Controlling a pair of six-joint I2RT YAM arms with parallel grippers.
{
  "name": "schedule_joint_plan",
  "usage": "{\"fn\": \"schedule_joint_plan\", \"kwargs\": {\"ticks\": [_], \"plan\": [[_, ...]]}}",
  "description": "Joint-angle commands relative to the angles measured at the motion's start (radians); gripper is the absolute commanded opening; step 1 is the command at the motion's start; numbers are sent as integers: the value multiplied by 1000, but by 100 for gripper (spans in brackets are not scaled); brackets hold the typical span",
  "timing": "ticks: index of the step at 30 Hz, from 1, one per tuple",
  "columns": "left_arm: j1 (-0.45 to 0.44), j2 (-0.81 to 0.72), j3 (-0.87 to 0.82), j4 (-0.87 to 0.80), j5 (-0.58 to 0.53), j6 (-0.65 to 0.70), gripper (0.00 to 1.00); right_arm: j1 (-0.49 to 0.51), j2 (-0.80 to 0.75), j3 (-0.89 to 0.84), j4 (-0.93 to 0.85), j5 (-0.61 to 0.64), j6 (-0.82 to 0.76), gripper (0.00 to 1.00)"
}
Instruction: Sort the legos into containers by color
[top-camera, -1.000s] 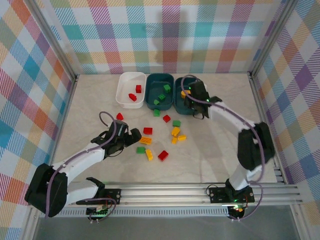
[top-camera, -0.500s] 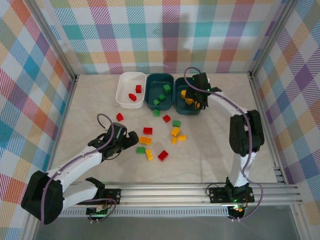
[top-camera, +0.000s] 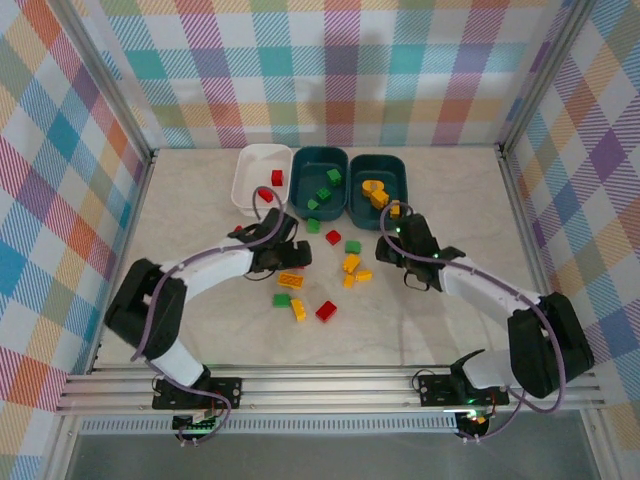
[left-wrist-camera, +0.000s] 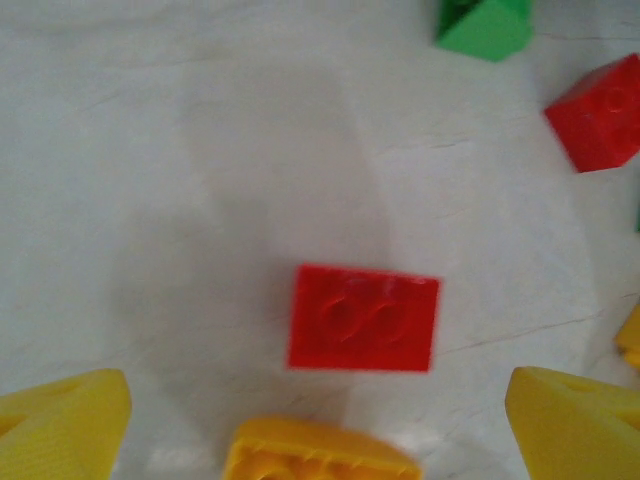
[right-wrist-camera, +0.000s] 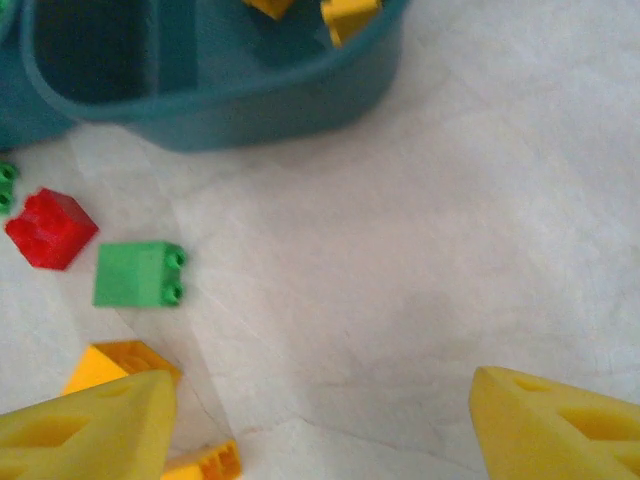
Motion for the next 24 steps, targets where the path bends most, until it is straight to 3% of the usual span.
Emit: {"fn": "schedule_joint_plan", "kwargs": {"ticks": [1,10,14,17,24], "plan": [[-13,89,93,-96,-33,72,96,8,-49,-65,134,40,61,78],[-32,286,253,-195,-57,141,75,8,-49,-75,130,64,90,79],[-35,318,277,-204,-65,156,60,8,-29,-71,136,50,98,79],[-37,307,281,-205,-76,161,43,8,-18,-66,133,45,100,78],[-37,212,327,-245,-49,203,40,8,5,-62,144,45,101,78]]}}
